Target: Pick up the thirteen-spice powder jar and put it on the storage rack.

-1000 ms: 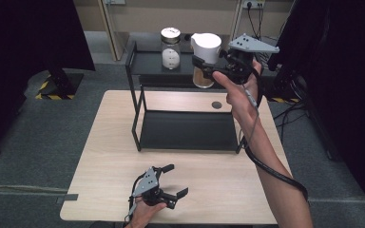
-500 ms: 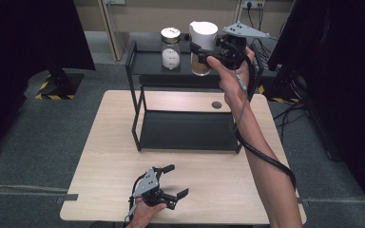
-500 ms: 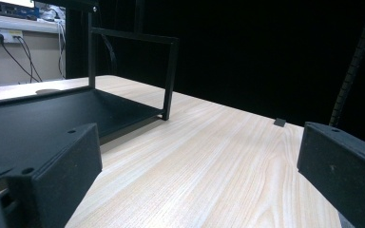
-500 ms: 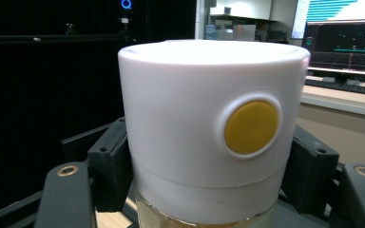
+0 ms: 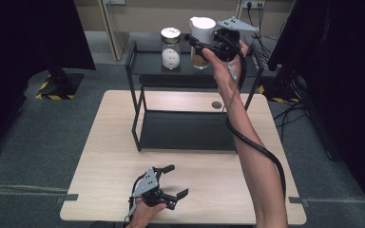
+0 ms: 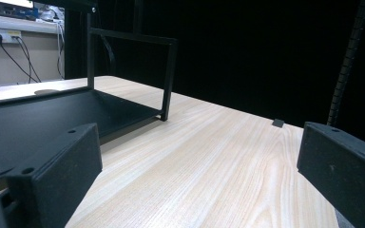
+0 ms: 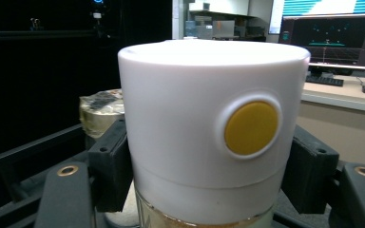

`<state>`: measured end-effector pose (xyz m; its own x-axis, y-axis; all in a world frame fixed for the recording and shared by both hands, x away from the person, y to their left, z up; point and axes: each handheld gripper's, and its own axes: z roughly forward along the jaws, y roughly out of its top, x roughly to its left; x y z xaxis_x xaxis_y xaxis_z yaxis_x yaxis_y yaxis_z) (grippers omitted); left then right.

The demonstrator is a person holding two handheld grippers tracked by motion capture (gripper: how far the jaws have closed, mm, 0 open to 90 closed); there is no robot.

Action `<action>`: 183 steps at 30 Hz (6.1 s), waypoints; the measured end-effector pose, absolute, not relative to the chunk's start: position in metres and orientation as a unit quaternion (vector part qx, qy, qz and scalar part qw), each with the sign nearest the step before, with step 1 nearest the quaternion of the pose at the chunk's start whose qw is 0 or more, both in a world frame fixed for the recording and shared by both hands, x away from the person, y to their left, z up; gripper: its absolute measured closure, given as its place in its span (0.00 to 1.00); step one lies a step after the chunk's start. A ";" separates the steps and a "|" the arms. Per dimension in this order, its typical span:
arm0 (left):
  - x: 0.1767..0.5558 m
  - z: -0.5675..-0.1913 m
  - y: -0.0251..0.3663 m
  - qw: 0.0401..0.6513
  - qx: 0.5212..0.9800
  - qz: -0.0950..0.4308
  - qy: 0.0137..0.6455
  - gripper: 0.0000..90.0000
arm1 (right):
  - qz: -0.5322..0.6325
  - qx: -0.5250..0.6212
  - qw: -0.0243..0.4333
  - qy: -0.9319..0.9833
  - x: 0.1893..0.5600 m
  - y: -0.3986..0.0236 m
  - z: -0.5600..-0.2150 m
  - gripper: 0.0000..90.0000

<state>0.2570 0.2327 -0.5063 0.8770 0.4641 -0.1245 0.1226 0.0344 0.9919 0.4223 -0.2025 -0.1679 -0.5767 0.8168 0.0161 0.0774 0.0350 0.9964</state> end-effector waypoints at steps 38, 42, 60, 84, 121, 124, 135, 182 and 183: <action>0.257 -0.507 0.232 0.687 0.683 0.125 0.214 0.00 | 0.590 0.364 0.332 0.640 0.431 -0.188 -0.187 0.09; 0.257 -0.507 0.232 0.686 0.684 0.125 0.214 0.00 | 0.592 0.362 0.324 0.643 0.427 -0.191 -0.186 0.04; 0.257 -0.507 0.232 0.687 0.683 0.124 0.215 0.00 | 0.616 0.338 0.293 0.649 0.396 -0.211 -0.195 0.00; 0.257 -0.507 0.232 0.686 0.683 0.126 0.218 0.00 | 0.630 0.290 0.288 0.660 0.343 -0.233 -0.235 0.00; 0.256 -0.508 0.232 0.687 0.679 0.133 0.223 0.00 | 0.638 0.261 0.254 0.679 0.282 -0.270 -0.338 0.00; 0.256 -0.508 0.232 0.687 0.679 0.134 0.222 0.00 | 0.633 0.259 0.253 0.684 0.277 -0.271 -0.347 0.00; 0.256 -0.509 0.232 0.687 0.678 0.136 0.225 0.00 | 0.623 0.270 0.248 0.691 0.262 -0.276 -0.380 0.00; 0.258 -0.509 0.235 0.686 0.673 0.145 0.236 0.00 | 0.627 0.300 0.216 0.686 0.238 -0.288 -0.464 0.00; 0.258 -0.509 0.236 0.686 0.672 0.146 0.238 0.00 | 0.627 0.301 0.215 0.686 0.238 -0.289 -0.465 0.00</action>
<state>0.2575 0.2355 -0.5088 0.8444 0.5198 -0.1298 0.1193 0.0538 0.9914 0.2383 -0.2886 -0.4646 -0.7265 0.6822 0.0829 0.1437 0.0329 0.9891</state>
